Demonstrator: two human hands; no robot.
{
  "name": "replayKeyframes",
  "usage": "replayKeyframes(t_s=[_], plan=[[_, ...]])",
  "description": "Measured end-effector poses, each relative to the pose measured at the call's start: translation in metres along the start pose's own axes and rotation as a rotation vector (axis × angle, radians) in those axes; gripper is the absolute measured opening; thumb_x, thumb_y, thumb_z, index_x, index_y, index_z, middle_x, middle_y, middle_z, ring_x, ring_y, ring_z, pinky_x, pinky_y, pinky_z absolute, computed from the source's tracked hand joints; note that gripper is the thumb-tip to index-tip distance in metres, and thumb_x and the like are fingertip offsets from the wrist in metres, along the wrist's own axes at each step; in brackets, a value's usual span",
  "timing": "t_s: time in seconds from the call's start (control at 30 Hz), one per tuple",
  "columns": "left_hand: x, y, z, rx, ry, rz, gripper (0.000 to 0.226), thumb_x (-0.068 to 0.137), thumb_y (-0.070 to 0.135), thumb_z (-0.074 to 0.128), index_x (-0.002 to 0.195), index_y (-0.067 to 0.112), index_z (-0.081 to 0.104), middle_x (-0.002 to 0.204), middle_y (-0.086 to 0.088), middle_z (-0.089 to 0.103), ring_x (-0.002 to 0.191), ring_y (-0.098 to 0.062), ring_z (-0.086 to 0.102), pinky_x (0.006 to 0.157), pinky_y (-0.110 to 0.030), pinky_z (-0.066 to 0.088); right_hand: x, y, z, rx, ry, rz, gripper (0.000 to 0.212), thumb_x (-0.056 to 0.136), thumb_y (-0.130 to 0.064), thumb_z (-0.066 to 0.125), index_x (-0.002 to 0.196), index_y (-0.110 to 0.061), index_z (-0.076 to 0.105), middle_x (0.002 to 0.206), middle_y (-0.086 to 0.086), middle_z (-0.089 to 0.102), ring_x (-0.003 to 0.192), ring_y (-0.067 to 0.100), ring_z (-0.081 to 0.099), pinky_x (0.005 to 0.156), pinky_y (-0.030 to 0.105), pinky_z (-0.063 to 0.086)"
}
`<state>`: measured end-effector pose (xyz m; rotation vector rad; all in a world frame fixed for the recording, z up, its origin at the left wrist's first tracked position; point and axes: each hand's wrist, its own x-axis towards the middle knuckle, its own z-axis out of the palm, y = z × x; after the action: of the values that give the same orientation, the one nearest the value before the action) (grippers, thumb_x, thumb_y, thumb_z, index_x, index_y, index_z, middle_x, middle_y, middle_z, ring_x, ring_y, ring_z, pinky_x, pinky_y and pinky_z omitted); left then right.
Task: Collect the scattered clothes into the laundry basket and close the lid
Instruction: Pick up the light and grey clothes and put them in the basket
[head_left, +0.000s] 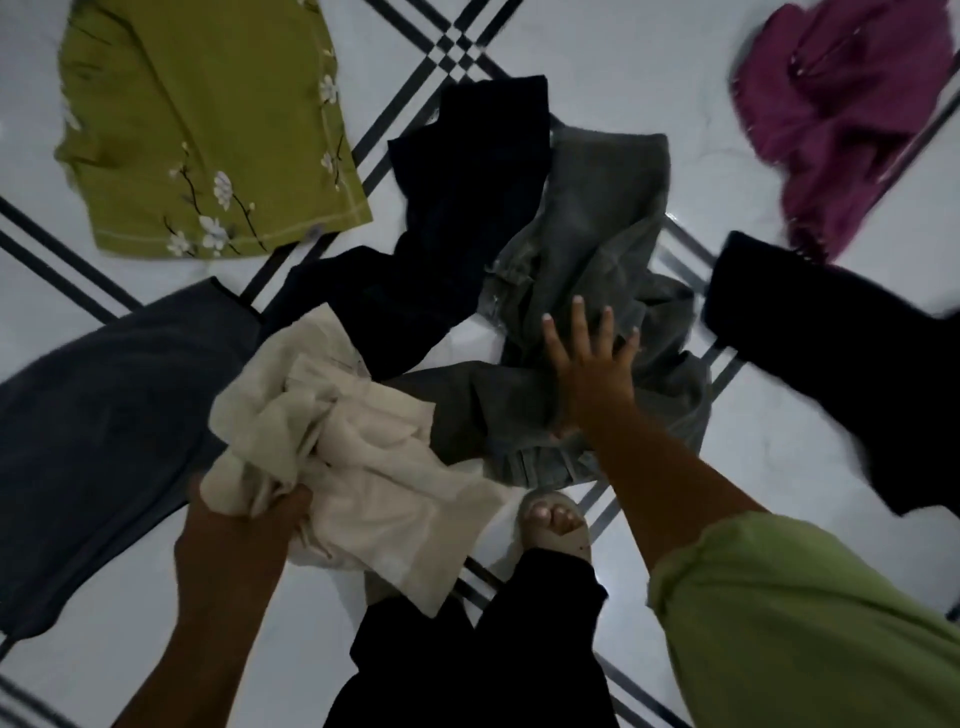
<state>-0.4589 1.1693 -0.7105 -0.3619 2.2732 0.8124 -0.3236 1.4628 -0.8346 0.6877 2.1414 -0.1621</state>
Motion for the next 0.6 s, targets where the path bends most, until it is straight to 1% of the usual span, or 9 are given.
replayKeyframes(t_s=[0.03, 0.1, 0.13, 0.2, 0.27, 0.33, 0.43, 0.53, 0.6], plan=[[0.011, -0.008, 0.005, 0.003, 0.000, -0.005, 0.087, 0.046, 0.057, 0.072, 0.124, 0.020, 0.055, 0.109, -0.002, 0.065, 0.100, -0.025, 0.062, 0.082, -0.038, 0.046, 0.015, -0.003, 0.018, -0.035, 0.006, -0.010, 0.149, 0.052, -0.056, 0.085, 0.148, -0.028, -0.025, 0.158, 0.018, -0.024, 0.144, 0.051, -0.011, 0.109, 0.071, 0.000], [0.029, -0.021, 0.019, 0.028, -0.009, 0.026, 0.071, 0.051, 0.046, 0.073, 0.114, 0.020, 0.056, 0.097, 0.004, 0.064, 0.094, -0.023, 0.061, 0.080, -0.037, 0.046, 0.039, -0.009, 0.045, -0.098, 0.010, -0.018, 0.140, 0.060, -0.055, 0.082, 0.149, -0.027, -0.023, 0.159, 0.023, -0.012, 0.143, 0.055, 0.001, 0.110, 0.070, 0.007], [0.034, -0.024, 0.027, 0.063, -0.013, 0.036, 0.061, 0.054, 0.041, 0.071, 0.109, 0.022, 0.054, 0.091, 0.008, 0.062, 0.091, -0.023, 0.060, 0.079, -0.037, 0.045, 0.047, -0.009, 0.054, -0.117, 0.040, -0.013, 0.126, 0.070, -0.050, 0.077, 0.151, -0.026, -0.016, 0.158, 0.026, 0.001, 0.141, 0.056, 0.012, 0.110, 0.068, 0.016], [0.042, -0.028, 0.042, 0.116, -0.033, 0.050, 0.054, 0.058, 0.040, 0.070, 0.106, 0.027, 0.050, 0.088, 0.012, 0.059, 0.088, -0.022, 0.058, 0.079, -0.037, 0.045, 0.061, -0.010, 0.066, -0.120, 0.187, -0.015, 0.082, 0.088, -0.032, 0.062, 0.152, -0.020, 0.013, 0.146, 0.030, 0.031, 0.125, 0.053, 0.040, 0.100, 0.060, 0.040], [0.042, -0.023, 0.049, 0.126, -0.050, 0.065, 0.053, 0.062, 0.038, 0.073, 0.108, 0.027, 0.049, 0.090, 0.009, 0.061, 0.087, -0.021, 0.059, 0.078, -0.037, 0.045, 0.063, -0.005, 0.061, -0.048, 0.202, -0.001, 0.055, 0.093, -0.022, 0.052, 0.144, -0.014, 0.031, 0.130, 0.027, 0.045, 0.110, 0.047, 0.052, 0.090, 0.052, 0.047], [0.032, -0.015, 0.047, 0.111, -0.046, 0.083, 0.049, 0.067, 0.034, 0.075, 0.108, 0.026, 0.048, 0.090, 0.009, 0.061, 0.086, -0.021, 0.059, 0.075, -0.035, 0.044, 0.048, 0.002, 0.048, 0.087, 0.117, 0.020, 0.053, 0.090, -0.024, 0.057, 0.138, -0.015, 0.035, 0.123, 0.024, 0.050, 0.107, 0.045, 0.056, 0.087, 0.050, 0.048], [0.000, 0.006, 0.025, 0.082, -0.029, 0.060, 0.046, 0.072, 0.027, 0.076, 0.108, 0.027, 0.046, 0.084, 0.016, 0.054, 0.086, -0.021, 0.056, 0.074, -0.033, 0.040, -0.015, 0.016, 0.016, 0.351, 0.085, 0.049, 0.068, 0.076, -0.034, 0.070, 0.134, -0.019, 0.038, 0.114, 0.021, 0.056, 0.100, 0.042, 0.061, 0.080, 0.047, 0.051], [-0.047, 0.034, -0.003, 0.061, -0.044, 0.045, 0.054, 0.059, 0.040, 0.069, 0.106, 0.033, 0.044, 0.083, 0.019, 0.052, 0.088, -0.021, 0.054, 0.078, -0.036, 0.042, -0.102, 0.029, -0.022, 0.666, 0.055, 0.102, 0.076, 0.071, -0.034, 0.070, 0.138, -0.021, 0.037, 0.121, 0.017, 0.060, 0.104, 0.038, 0.061, 0.083, 0.043, 0.048], [-0.087, 0.061, -0.025, 0.097, -0.077, 0.082, 0.058, 0.056, 0.042, 0.067, 0.109, 0.034, 0.044, 0.084, 0.019, 0.051, 0.090, -0.023, 0.055, 0.083, -0.041, 0.046, -0.170, 0.036, -0.056, 0.972, 0.050, 0.171, 0.079, 0.067, -0.036, 0.070, 0.138, -0.024, 0.038, 0.127, 0.011, 0.059, 0.113, 0.034, 0.059, 0.090, 0.037, 0.047]])
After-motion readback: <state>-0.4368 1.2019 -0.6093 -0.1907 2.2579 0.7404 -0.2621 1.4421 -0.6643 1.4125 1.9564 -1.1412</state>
